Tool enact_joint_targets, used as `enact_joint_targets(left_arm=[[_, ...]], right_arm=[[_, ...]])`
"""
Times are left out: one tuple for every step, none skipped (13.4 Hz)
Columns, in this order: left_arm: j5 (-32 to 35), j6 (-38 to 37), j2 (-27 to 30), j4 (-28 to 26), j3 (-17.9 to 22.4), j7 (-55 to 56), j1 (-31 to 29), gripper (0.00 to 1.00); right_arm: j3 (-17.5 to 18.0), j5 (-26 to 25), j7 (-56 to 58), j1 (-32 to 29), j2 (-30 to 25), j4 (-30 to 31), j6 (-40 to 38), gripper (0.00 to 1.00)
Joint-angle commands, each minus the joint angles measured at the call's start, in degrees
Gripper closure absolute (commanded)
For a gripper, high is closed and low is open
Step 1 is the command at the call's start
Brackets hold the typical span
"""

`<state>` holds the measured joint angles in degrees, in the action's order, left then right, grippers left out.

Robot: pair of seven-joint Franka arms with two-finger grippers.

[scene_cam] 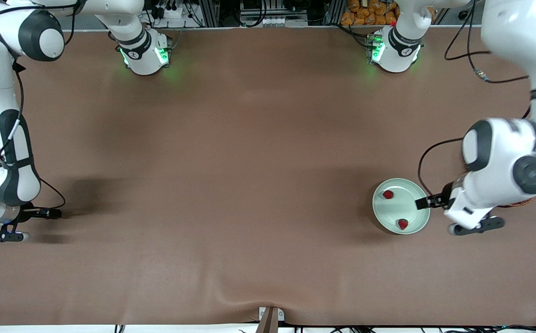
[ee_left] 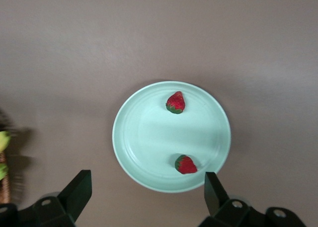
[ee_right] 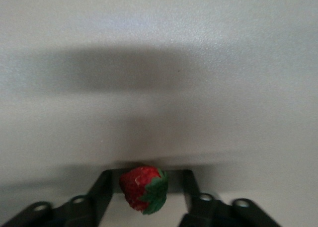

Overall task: Collect all strawberries into plate
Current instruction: 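Lift the last strawberry with the right gripper and carry it toward the middle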

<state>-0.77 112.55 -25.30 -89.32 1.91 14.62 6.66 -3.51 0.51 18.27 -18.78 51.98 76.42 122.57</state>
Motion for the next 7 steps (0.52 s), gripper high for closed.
enact_joint_targets(left_arm=[[1.3, -2.6, 3.5, 0.5, -0.2, -0.2, -0.2, 0.0], [1.3, -3.9, 4.1, 1.9, -0.1, -0.2, -0.2, 0.0], [1.4, -4.7, 4.5, 4.0, 0.1, -0.1, -0.2, 0.0], [1.4, -6.5, 4.8, 5.8, 0.1, 0.0, -0.3, 0.0], [1.4, -9.1, 4.9, 7.5, 0.0, 0.0, -0.2, 0.0], [1.4, -11.1, 5.4, 8.4, 0.1, 0.1, -0.2, 0.0], [1.4, -12.3, 6.1, 8.4, 0.2, 0.1, -0.2, 0.0]], right_arm=[[0.9, -0.4, 0.6, -0.7, -0.6, 1.3, 0.2, 1.0], [0.9, -0.4, 0.8, -0.7, -0.7, 1.3, 0.2, 1.0], [0.9, -0.4, 1.2, -0.6, -0.8, 1.3, 0.2, 1.0], [1.0, -0.4, 2.0, 0.0, -1.2, 1.1, 0.2, 1.0], [1.3, -0.4, 2.9, 0.3, -1.8, 0.9, 0.2, 1.0], [1.8, -0.6, 3.7, 1.4, -2.1, 0.6, 0.3, 1.0], [2.4, -0.8, 4.9, 2.6, -2.7, 0.2, 0.5, 1.0]])
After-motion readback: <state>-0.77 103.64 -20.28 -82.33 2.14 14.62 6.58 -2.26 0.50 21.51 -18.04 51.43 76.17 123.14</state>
